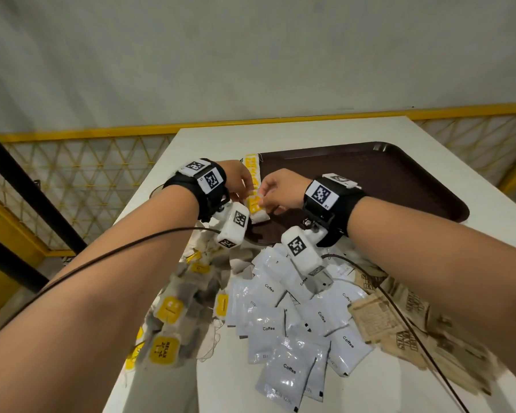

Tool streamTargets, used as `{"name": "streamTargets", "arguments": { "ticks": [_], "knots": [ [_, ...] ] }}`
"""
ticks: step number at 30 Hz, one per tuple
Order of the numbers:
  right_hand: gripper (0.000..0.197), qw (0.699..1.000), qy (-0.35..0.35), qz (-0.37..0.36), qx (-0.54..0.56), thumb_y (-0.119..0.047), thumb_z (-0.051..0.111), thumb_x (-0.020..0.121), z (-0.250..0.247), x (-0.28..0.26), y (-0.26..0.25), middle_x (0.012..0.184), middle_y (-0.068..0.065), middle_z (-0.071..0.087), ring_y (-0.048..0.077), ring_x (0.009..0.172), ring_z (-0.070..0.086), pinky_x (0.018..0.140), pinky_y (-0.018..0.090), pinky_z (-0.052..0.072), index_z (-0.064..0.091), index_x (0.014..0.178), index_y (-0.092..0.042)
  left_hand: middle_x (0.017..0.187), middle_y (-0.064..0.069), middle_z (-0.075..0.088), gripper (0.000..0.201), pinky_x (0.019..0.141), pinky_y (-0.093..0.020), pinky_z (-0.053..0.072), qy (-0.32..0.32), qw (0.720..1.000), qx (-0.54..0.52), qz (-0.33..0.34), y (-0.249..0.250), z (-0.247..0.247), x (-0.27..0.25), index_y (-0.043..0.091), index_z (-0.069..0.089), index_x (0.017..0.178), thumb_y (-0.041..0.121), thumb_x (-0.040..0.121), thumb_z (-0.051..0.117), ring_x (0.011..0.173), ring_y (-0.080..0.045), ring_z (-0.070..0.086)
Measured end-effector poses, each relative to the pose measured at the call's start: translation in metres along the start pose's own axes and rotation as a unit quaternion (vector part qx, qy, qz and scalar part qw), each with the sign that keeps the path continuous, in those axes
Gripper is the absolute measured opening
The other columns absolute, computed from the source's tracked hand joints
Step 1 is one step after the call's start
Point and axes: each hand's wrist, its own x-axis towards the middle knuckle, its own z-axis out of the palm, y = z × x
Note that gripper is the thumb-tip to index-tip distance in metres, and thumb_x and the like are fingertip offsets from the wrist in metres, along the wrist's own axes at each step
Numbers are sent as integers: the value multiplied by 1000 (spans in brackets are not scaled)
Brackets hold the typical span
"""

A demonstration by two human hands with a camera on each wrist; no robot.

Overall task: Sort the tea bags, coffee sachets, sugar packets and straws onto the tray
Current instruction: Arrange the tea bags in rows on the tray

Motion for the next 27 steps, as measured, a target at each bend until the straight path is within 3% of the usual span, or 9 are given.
{"name": "streamTargets", "arguments": {
  "ticks": [2,6,8,11,13,16,18,23,27],
  "knots": [
    [17,1000,12,-1,-5,0,61,87,2,3,-1,72,11,63,16,64,62,62,27,53,55,76,-12,72,0,62,19,42,-8,43,-2,1000,3,5,0,0,3,11,67,104,4,87,61,59,-4,59],
    [20,999,34,8,-15,2,65,84,3,7,3,72,13,65,20,66,64,69,34,57,55,72,-11,67,-3,62,18,46,-15,49,22,1000,-20,-1,-4,6,9,9,69,102,4,86,63,39,1,56],
    [24,997,50,5,-53,-2,70,81,-1,6,4,67,7,64,14,60,63,64,28,55,55,66,-13,66,-6,64,14,50,-19,52,64,997,-45,-14,-9,5,8,6,69,100,5,86,65,37,-2,55],
    [24,996,42,8,-82,-6,76,77,-9,0,6,55,0,59,4,43,55,47,16,46,56,66,-13,79,-15,70,13,53,-23,54,97,992,-72,-29,-13,2,1,0,69,97,7,89,61,53,-14,62],
    [20,995,9,13,-98,-8,78,75,-10,-4,6,50,-1,57,7,41,53,47,15,45,60,67,-10,90,-15,72,20,63,-30,56,81,994,-66,-29,-14,1,-5,0,70,96,18,89,64,67,-20,64],
    [20,992,-21,17,-122,-10,81,73,-7,0,5,59,6,61,13,52,56,54,18,49,62,67,-9,79,-3,71,27,50,-20,49,55,998,-30,-31,-11,1,-12,7,71,92,33,86,68,51,-7,59],
    [21,992,-21,22,-122,-9,80,73,-3,4,7,69,10,63,16,61,59,57,19,53,61,65,-10,67,5,63,22,43,-14,42,42,999,-14,-26,-10,2,-14,12,70,91,31,82,73,37,2,53],
    [21,993,-11,27,-117,-10,78,76,3,9,11,71,9,63,12,58,57,57,20,53,60,66,-10,69,8,60,19,35,-7,36,40,999,-24,-3,-9,8,-10,7,71,99,13,81,73,57,-3,56],
    [19,993,-13,22,-116,-17,77,79,7,9,12,76,11,66,16,66,60,56,18,51,63,66,-13,66,6,59,13,35,-7,37,49,999,-8,-8,-4,8,-5,8,71,95,9,82,71,57,-4,56]
  ]
}}
